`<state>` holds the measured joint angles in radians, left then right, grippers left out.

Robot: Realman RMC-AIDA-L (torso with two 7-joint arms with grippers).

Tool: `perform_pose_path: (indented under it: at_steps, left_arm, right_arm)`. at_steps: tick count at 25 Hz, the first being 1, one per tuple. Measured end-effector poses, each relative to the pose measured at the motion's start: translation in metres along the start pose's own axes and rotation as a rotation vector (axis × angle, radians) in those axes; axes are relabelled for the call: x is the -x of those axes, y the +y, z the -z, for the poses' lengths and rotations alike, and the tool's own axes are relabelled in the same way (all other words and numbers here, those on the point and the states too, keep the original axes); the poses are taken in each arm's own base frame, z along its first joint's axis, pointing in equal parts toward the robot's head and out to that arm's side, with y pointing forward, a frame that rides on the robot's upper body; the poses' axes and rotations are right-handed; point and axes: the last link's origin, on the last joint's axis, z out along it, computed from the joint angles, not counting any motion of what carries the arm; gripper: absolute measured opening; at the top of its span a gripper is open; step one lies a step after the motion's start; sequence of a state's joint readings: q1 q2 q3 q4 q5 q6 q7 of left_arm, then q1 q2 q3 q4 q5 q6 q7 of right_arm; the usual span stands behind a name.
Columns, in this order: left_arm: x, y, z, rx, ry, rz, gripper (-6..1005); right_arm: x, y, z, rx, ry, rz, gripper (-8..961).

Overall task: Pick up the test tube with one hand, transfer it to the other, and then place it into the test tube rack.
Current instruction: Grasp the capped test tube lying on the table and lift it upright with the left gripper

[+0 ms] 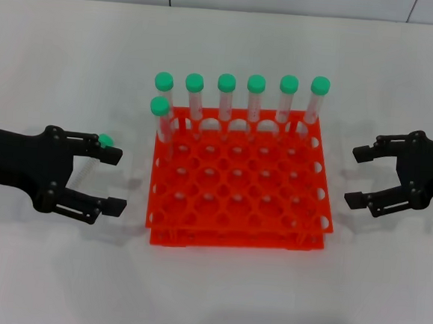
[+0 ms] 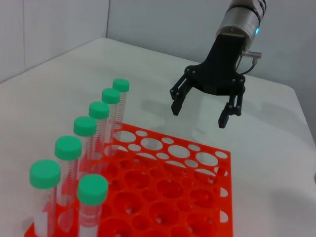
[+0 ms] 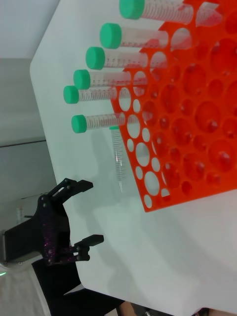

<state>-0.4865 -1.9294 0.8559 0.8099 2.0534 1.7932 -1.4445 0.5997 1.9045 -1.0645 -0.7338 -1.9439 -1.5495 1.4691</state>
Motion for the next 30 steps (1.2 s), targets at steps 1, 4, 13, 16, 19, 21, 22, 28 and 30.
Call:
perform_pose_path:
  at_steps: [1,4,13,16,19,21,22,28,30]
  left_arm:
    - [0.000,0.000,0.000,0.000,0.000,0.001,874]
    - [-0.001,0.000,0.000,0.001,0.000,0.001,875]
    - [-0.001,-0.001,-0.001,-0.003,-0.002,0.003,874]
    - [0.000,-0.001,-0.001,-0.005,-0.004,0.008,874]
    - [0.001,-0.001,-0.001,-0.005,-0.016,0.015,874]
    - [0.001,-0.002,-0.001,-0.006,-0.025,0.027,875]
    - [0.001,-0.002,-0.001,-0.006,-0.030,0.036,875]
    - [-0.009,-0.006,0.001,-0.018,-0.062,0.135,875]
    - [-0.011,-0.007,0.001,-0.023,-0.074,0.161,875]
  right_arm:
    - [0.000,0.000,0.000,-0.002,0.000,-0.001,868]
    - [0.000,-0.001,0.000,-0.006,0.001,-0.001,868]
    - [0.000,0.000,-0.001,-0.003,0.005,0.004,867]
    - [0.000,0.000,-0.001,-0.002,0.006,0.004,866]
    - [0.000,0.000,-0.001,-0.001,0.007,0.003,866]
    - [0.000,0.000,-0.001,-0.001,0.007,0.003,866]
    - [-0.001,0.000,-0.001,-0.001,0.007,0.002,866]
    - [-0.002,0.000,0.000,-0.007,0.004,0.001,865]
    - [-0.002,0.000,-0.001,-0.005,0.006,0.002,865]
